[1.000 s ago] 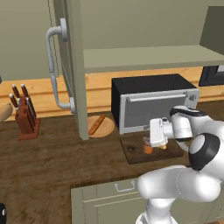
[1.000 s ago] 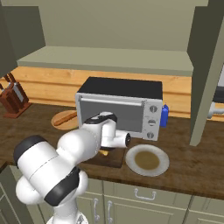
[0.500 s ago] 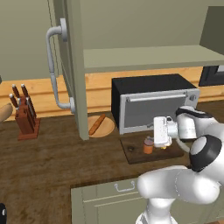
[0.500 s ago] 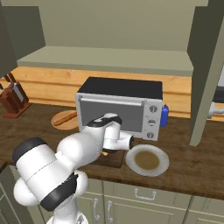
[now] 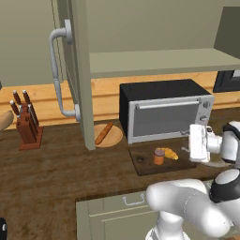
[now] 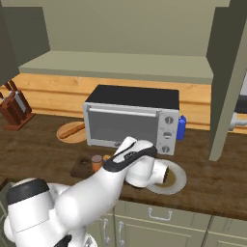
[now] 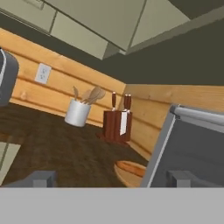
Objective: From the different types of pastries on the counter, select a croissant and place it on the cutting board. Then retrieve a jar of jam from the cabinet and place it alongside the croissant on the cutting board.
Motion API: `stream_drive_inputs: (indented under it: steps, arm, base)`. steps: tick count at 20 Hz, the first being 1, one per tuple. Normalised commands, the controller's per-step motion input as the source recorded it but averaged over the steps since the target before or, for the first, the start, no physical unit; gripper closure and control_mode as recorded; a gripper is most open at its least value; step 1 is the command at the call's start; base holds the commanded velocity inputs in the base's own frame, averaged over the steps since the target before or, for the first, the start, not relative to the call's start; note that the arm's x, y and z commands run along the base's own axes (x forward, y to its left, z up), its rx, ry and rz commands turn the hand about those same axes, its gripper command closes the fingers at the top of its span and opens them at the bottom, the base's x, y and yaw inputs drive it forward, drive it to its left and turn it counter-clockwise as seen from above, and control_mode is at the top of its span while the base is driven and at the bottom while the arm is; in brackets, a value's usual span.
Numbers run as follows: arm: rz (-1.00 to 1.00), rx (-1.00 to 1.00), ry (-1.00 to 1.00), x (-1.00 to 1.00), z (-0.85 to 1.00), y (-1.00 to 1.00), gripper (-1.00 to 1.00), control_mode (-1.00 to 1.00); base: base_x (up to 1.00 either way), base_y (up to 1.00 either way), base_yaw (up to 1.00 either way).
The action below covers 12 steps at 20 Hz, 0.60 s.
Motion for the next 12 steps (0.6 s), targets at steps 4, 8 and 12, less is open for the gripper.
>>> stream_drive_inputs:
  steps: [4,8,12]
  arm:
    - [0.00,0.01,-0.12,-0.89,0.00,-0.99,-1.00,-1.00]
    - [0.00,0.02,-0.14,-0.95,0.00,-0.95,-1.00,-1.00]
    - [0.00,0.04,-0.10,-0.54,0.00,-0.39,-1.00,-1.00]
  base:
    - [0.00,0.00,0.00]
    - [0.00,0.00,0.00]
    - [0.00,0.00,0.00]
